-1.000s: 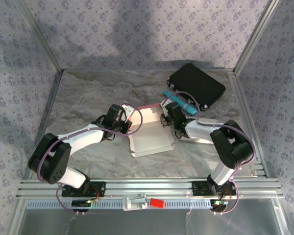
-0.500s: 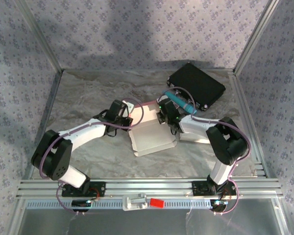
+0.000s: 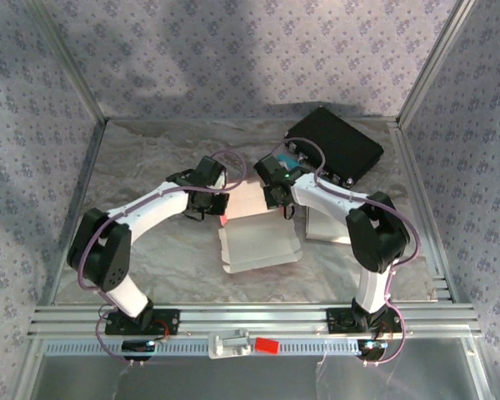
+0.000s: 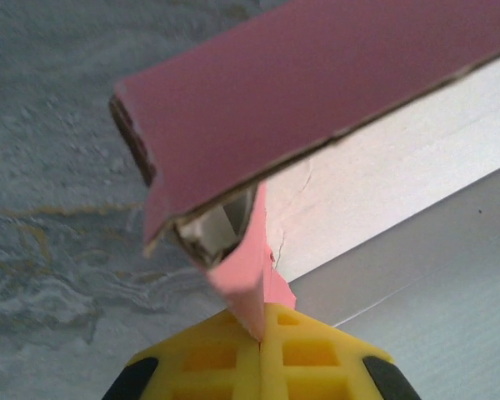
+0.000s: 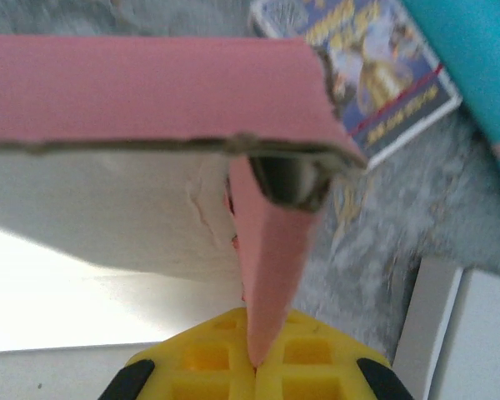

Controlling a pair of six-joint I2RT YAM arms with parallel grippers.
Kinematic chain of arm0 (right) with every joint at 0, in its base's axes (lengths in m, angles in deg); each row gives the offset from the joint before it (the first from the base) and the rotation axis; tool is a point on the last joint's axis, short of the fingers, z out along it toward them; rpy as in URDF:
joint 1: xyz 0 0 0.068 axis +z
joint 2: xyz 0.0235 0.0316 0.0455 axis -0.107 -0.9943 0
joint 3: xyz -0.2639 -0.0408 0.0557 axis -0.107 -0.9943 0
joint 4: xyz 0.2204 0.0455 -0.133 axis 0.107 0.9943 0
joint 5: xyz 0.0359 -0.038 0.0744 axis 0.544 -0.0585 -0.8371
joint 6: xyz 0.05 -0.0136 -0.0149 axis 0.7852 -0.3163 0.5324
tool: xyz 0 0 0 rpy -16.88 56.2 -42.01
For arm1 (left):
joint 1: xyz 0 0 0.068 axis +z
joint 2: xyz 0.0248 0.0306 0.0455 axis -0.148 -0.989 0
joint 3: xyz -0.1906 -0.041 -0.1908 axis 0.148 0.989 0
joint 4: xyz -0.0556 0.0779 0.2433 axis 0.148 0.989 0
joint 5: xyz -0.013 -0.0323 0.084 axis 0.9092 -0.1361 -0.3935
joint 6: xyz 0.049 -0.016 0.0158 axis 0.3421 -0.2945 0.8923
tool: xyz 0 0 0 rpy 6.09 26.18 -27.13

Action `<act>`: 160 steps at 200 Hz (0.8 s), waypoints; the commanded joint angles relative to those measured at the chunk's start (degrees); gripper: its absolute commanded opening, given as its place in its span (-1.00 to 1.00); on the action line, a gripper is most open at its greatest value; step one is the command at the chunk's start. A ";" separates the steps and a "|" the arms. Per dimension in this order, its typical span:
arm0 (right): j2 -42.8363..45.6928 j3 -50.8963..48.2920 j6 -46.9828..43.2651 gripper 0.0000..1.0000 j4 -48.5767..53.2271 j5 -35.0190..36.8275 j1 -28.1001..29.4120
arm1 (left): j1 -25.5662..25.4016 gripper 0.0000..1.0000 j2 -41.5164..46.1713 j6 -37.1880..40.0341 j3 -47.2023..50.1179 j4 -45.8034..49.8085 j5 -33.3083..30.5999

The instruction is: Fold the paper box

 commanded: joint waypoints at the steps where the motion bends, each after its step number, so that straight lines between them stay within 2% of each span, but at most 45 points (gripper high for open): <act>1: -2.13 2.06 1.96 -1.00 6.54 -3.14 0.67 | 0.12 -1.00 -1.14 -1.12 -3.43 5.23 5.17; 38: -7.11 7.11 0.39 -1.00 10.59 -5.89 0.05 | 1.54 -1.00 -6.12 -0.64 -8.08 10.82 9.10; 75: -8.62 8.56 -1.18 -1.00 9.09 -7.72 -1.60 | 1.82 -1.00 -8.92 1.12 -10.81 12.58 9.66; 108: -9.42 9.81 -3.99 -0.76 7.35 -9.33 -3.03 | 1.87 -1.00 -10.59 2.27 -12.22 14.31 9.52; 160: -9.66 10.62 -5.75 -0.61 5.57 -10.11 -4.96 | 1.99 -1.00 -11.25 2.72 -12.77 14.77 9.02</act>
